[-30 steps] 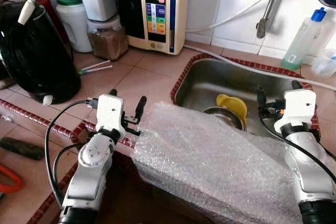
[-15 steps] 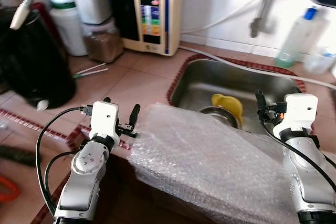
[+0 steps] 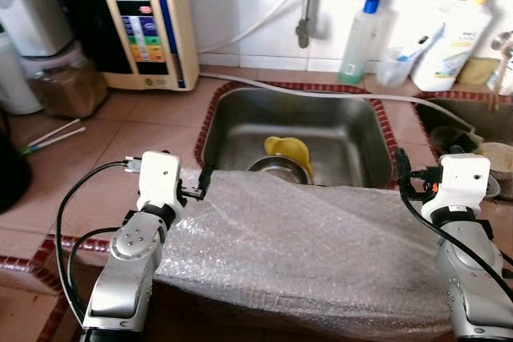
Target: Kitchen organization
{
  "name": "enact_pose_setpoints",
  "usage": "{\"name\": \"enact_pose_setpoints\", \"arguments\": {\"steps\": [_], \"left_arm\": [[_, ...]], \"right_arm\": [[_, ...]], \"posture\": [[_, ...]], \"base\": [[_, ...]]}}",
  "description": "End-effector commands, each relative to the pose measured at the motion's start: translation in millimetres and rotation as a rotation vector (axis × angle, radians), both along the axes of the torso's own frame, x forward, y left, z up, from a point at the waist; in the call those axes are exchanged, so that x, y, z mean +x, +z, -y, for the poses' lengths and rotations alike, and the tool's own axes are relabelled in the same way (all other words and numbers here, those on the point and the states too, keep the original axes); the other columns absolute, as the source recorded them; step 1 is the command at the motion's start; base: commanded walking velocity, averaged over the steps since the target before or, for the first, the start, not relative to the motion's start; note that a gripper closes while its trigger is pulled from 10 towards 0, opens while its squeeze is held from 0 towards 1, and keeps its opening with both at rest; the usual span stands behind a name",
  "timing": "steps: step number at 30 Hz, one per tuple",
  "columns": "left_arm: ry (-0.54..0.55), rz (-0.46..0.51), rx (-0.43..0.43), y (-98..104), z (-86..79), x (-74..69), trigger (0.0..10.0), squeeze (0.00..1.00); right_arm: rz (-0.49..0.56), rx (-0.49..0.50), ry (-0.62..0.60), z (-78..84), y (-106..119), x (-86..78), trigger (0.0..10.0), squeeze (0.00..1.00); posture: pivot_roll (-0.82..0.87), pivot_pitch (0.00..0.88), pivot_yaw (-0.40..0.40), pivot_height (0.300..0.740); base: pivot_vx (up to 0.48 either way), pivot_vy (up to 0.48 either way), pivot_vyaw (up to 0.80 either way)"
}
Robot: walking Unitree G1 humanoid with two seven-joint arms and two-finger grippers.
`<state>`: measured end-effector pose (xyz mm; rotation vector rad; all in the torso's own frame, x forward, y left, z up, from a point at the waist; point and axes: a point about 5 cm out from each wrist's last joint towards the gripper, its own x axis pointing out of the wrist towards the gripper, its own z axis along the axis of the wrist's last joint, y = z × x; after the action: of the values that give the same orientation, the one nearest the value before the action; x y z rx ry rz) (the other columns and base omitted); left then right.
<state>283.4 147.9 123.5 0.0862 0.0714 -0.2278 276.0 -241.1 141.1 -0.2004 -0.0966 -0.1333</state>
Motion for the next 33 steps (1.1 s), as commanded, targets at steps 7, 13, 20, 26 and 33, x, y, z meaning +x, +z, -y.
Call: {"name": "enact_pose_setpoints", "arguments": {"steps": [7,13,20,26,33], "left_arm": [[-0.005,0.013,-0.001,7.2,-0.1,2.5,10.0,0.00],[0.031,0.062,0.035,14.6,-5.6,4.9,10.0,0.00],[0.107,0.159,0.068,28.8,-14.1,8.8,10.0,0.00],[0.125,0.176,0.056,31.8,-14.9,7.2,10.0,0.00],[0.219,0.291,0.024,55.1,-21.6,11.5,10.0,0.00]], "right_arm": [[0.062,0.072,-0.012,-1.0,17.6,4.7,10.0,0.00],[0.134,-0.009,0.108,-21.2,45.0,15.0,10.0,0.00],[0.073,-0.003,0.181,-41.2,33.5,11.2,10.0,0.00],[0.074,0.029,0.270,-66.5,31.2,12.9,10.0,0.00],[0.136,0.050,0.182,-68.7,42.1,27.6,10.0,0.00]], "posture": [[-0.01,0.000,0.079,0.740],[-0.02,0.000,0.110,0.740],[-0.02,0.000,0.105,0.740],[0.00,0.000,0.077,0.740],[0.01,0.000,0.056,0.740]], "base": [[0.000,0.000,0.00],[0.000,0.000,0.00],[0.000,0.000,0.00],[0.000,0.000,0.00],[0.000,0.000,0.00]]}}
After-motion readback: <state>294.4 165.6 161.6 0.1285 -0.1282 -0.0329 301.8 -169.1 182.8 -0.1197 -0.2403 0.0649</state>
